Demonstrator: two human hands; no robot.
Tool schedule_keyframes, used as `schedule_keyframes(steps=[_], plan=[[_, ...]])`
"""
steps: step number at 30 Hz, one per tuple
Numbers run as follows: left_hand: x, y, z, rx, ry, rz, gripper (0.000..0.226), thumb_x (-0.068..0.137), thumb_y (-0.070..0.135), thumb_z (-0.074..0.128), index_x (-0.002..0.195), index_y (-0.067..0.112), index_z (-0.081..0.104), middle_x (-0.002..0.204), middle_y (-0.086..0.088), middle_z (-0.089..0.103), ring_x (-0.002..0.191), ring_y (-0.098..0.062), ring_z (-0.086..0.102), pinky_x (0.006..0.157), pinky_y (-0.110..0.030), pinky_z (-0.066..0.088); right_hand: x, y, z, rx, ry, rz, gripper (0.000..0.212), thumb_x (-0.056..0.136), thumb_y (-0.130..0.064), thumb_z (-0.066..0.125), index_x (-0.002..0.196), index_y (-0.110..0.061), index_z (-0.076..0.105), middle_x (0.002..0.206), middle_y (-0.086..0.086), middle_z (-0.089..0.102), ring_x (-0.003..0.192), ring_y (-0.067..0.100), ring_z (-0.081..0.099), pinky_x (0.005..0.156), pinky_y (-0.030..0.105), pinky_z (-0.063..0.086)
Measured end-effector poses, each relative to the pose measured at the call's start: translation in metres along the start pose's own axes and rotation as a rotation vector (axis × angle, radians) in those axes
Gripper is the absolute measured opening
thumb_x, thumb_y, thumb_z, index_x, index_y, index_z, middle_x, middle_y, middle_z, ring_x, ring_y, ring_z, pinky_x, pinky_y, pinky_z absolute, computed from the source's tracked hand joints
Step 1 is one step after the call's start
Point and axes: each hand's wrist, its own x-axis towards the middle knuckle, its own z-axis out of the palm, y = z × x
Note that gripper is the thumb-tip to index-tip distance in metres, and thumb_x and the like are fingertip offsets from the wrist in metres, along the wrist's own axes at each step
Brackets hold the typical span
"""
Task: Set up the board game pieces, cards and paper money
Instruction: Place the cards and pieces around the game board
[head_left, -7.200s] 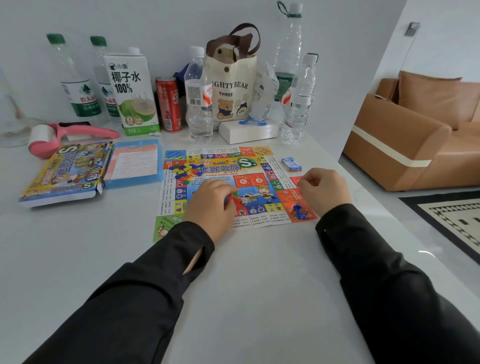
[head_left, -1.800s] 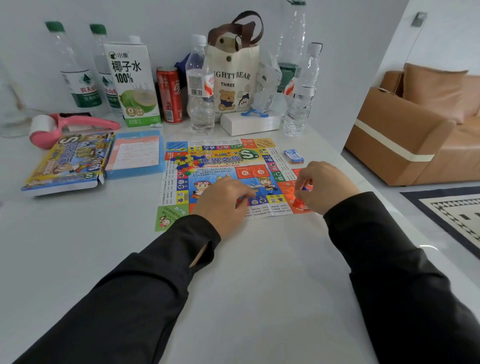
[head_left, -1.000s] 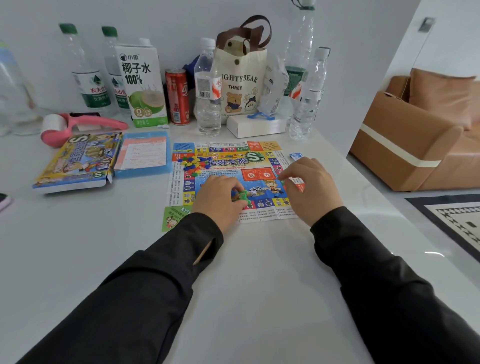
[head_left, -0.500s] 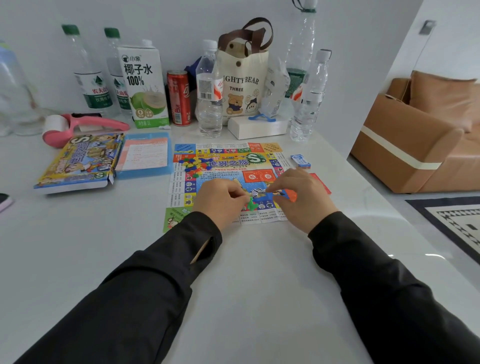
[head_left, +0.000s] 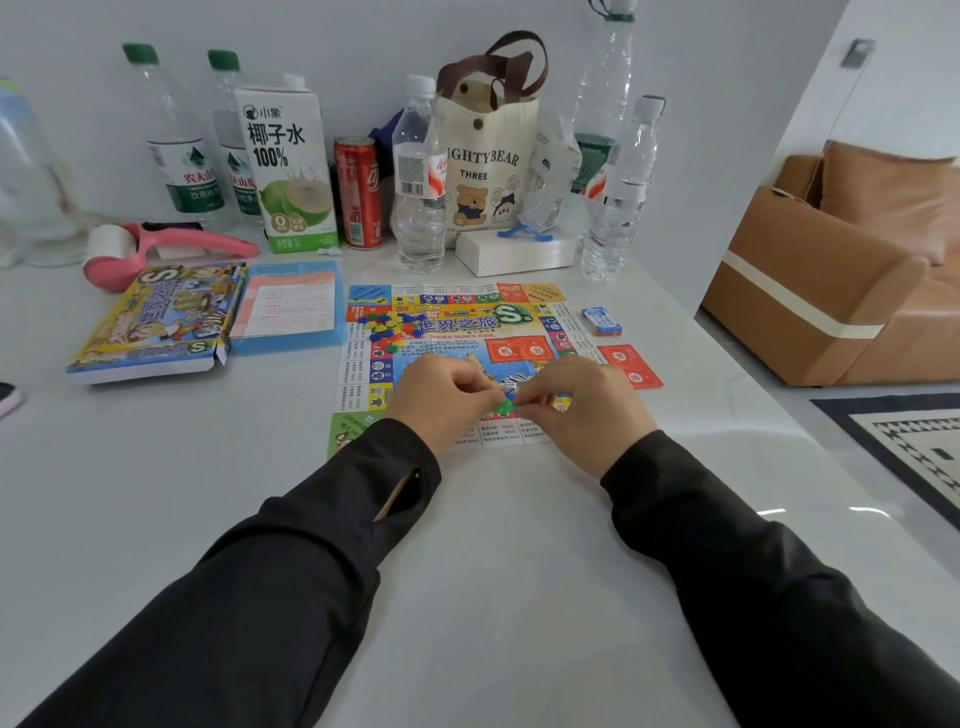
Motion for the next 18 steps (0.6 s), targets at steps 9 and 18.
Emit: schedule_keyframes(steps=[9, 18], plan=[[-0.006, -0.002, 0.008, 0.329, -0.101, 0.224, 0.026, 0.089, 0.021, 0.048, 0.080, 0.011, 0.070, 0.084, -0.001, 0.065, 0.083, -0.018, 0.055, 0.083, -0.034, 0.044, 0.003, 0.013, -0.014, 0.006, 0.194, 0.090, 0.005, 0.080, -0.005, 0.068, 0.077, -0.009, 0.069, 0.074, -0.002, 0.059, 0.070, 0.012, 0.049, 0.063, 0.010, 0.034], [-0.012, 0.000, 0.007, 0.410, -0.138, 0.406, 0.033, 0.080, 0.023, 0.044, 0.088, 0.010, 0.073, 0.090, -0.003, 0.070, 0.090, -0.024, 0.060, 0.080, -0.039, 0.050, 0.004, 0.034, -0.039, -0.061, 0.209, 0.265, 0.014, 0.084, -0.006, 0.059, 0.075, -0.018, 0.057, 0.079, -0.003, 0.056, 0.073, 0.013, 0.046, 0.056, 0.006, 0.031]])
